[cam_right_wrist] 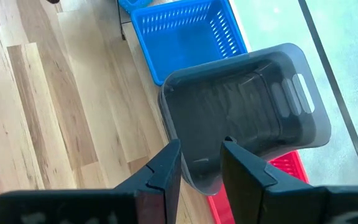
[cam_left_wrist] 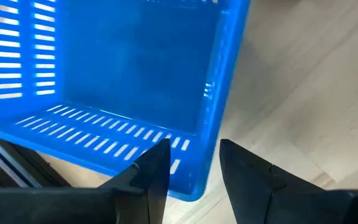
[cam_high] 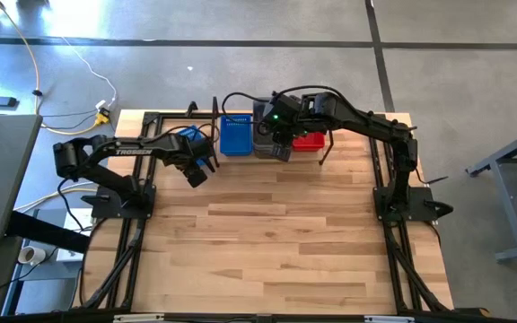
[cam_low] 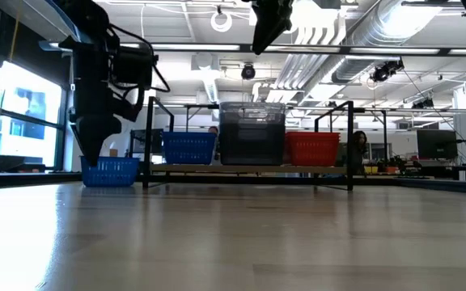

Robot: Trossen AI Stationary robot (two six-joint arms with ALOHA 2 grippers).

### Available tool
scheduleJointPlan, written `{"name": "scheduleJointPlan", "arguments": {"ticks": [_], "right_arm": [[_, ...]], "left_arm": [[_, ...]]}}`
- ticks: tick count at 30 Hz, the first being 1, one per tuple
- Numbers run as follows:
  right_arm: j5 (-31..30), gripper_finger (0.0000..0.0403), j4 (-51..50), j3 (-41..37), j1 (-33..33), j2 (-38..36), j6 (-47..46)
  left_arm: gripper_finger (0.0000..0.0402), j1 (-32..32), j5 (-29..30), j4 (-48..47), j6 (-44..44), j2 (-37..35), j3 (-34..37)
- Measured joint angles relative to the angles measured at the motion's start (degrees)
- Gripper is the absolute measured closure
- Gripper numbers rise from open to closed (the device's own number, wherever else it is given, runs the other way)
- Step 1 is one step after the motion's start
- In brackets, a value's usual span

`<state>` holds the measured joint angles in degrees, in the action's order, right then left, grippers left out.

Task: Stack baskets on shelf by color
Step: Stack the blue bin on the blue bins on the shelf

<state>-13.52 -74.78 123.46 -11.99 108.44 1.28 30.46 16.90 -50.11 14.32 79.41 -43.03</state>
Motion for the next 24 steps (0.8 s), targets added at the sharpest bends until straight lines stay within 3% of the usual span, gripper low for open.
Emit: {"name": "scheduleJointPlan", "arguments": {"ticks": [7,14,24], "right_arm": [[0.0,0.0304,0.0,0.0,0.0,0.0,0.0],[0.0,0.0304,0.0,0.0,0.0,0.0,0.0],[-0.9,0.0304,-0.1,0.0,1.7,0.0,-5.0]], "left_arm": [[0.029,-0.1,-0.4,0.0,-1.5,1.5,0.0],[0.0388,-0.1,-1.5,-0.8,-1.5,1.4,0.0],[0.0396,-2.0,-3.1,-5.0,-0.2,-3.3,-0.1]]}}
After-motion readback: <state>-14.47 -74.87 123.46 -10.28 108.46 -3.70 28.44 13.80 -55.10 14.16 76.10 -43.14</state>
